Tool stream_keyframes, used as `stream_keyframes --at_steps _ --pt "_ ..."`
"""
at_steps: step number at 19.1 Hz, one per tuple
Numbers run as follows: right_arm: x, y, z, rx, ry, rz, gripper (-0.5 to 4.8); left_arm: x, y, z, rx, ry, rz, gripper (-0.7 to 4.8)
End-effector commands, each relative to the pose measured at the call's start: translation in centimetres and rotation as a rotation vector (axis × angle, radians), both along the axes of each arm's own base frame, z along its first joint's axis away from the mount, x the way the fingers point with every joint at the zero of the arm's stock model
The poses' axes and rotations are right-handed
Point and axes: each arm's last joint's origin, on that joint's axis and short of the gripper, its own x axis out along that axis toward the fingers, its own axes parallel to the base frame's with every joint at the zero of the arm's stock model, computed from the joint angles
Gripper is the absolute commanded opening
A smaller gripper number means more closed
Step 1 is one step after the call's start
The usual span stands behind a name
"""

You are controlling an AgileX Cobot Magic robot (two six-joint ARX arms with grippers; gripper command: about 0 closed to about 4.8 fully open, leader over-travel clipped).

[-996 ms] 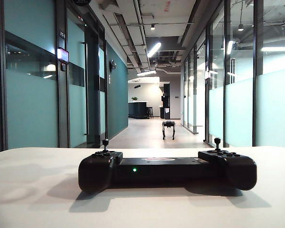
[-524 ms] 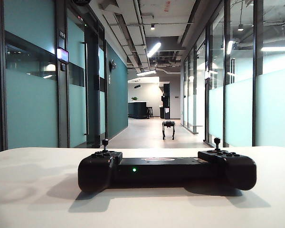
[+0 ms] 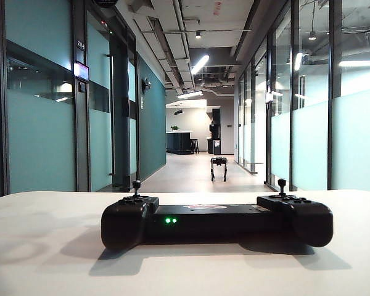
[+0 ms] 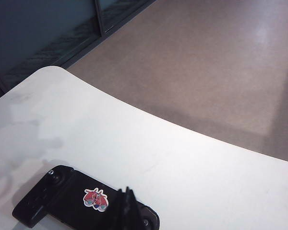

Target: Push the left joystick on the remote control sitting on the white table forward to make the robot dog walk in a straight line until it approaches the door.

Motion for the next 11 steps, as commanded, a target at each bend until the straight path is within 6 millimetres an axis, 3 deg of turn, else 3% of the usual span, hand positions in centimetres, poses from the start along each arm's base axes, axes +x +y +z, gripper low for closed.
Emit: stream_keyframes --at_steps 1,11 --pt "-0.02 -0.02 0.32 0.012 -0.021 0.001 0.0 -0.01 0.23 0.02 0.016 0.005 0.019 -0.05" --pt "-0.02 -0.02 0.32 0.012 -0.021 0.001 0.0 -0.01 0.29 -0.04 0.052 0.01 0.03 -0.04"
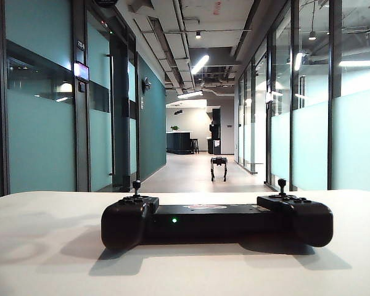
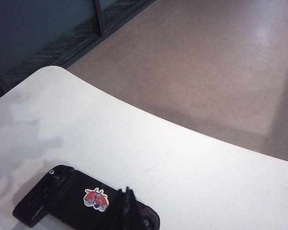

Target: Push the left joystick on the remote control sitting on the white table forward to make the robot dog walk in a straight line until it approaches the door.

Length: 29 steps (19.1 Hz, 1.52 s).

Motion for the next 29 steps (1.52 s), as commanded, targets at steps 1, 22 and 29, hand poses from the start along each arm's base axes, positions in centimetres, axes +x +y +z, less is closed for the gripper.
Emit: stream_keyframes --at_steps 1,22,29 --pt "0.0 0.0 0.3 0.012 -0.021 0.001 0.0 0.0 0.0 0.1 0.004 -0.002 -0.002 -0.04" --pt "1.2 -1.8 -3.3 -0.049 -0.225 -0.201 0.0 0.0 0.0 0.1 0.004 -0.002 -0.001 -0.04" --pt "0.3 -3.9 -7.0 0.013 -0.216 -0.108 0.0 0.0 0.0 0.1 0.005 -0.002 -0.001 -0.04"
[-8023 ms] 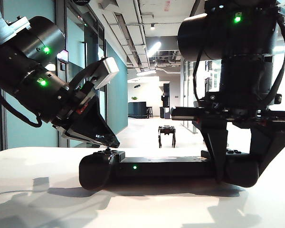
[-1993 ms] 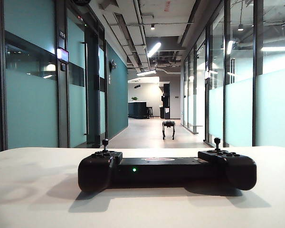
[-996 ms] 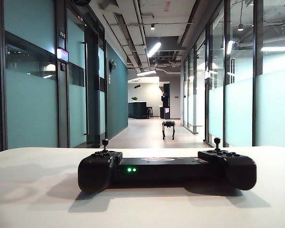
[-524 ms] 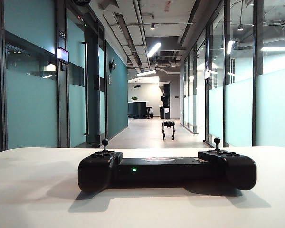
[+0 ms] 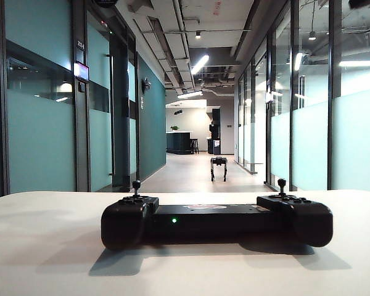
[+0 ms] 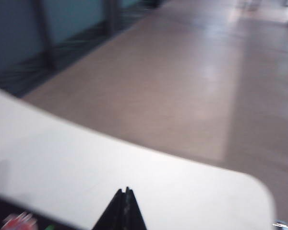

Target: Push the left joystick on the remote control sitting on the white table forward to make the robot dog walk in a straight line until it approaches the door.

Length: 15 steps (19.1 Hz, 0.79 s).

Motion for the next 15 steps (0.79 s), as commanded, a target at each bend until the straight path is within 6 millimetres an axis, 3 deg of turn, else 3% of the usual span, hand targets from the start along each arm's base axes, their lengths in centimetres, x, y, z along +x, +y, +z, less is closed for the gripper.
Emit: stream_keyframes --at_steps 1,5,15 --pt "-0.4 -0.8 -0.9 0.022 -0.032 0.002 0.0 0.0 0.0 0.2 0.005 -0.008 0.0 -0.04" --pt "-1.3 -2.1 -3.0 0.056 -0.137 -0.074 0.0 0.0 0.0 0.2 0.005 -0.008 0.0 -0.04" --pt "-2.9 -4.1 -7.8 0.062 -0.203 -0.222 0.0 0.0 0.0 0.2 0.005 -0.008 0.0 -0.04"
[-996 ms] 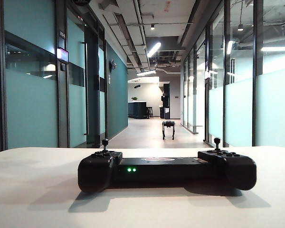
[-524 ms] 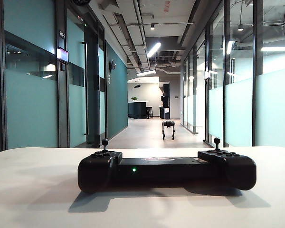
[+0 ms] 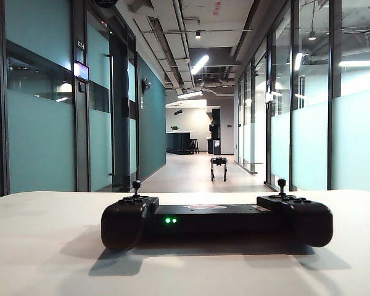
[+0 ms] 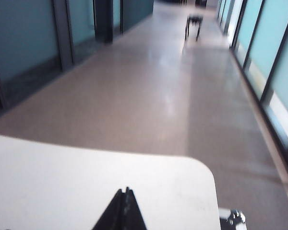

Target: Push the left joystick on the remote control sitting on the white table forward to make the robot dog walk in a straight line until it approaches the door.

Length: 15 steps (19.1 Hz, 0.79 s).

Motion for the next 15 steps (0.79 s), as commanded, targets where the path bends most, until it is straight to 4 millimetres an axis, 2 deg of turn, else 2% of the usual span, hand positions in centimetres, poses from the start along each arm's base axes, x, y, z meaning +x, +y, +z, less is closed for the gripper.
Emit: stream_keyframes --at_steps 1,5,15 --pt "-0.3 -0.1 -1.1 0.004 -0.029 -0.015 0.0 0.0 0.0 0.2 0.004 -0.008 0.0 -0.04" --pt "-0.6 -0.2 -2.8 0.017 -0.038 -0.039 0.0 0.0 0.0 0.2 0.004 -0.009 0.0 -0.04" --pt "-0.5 -1.1 -5.2 0.076 -0.088 -0.126 0.0 0.0 0.0 0.2 0.004 -0.008 0.0 -0.04"
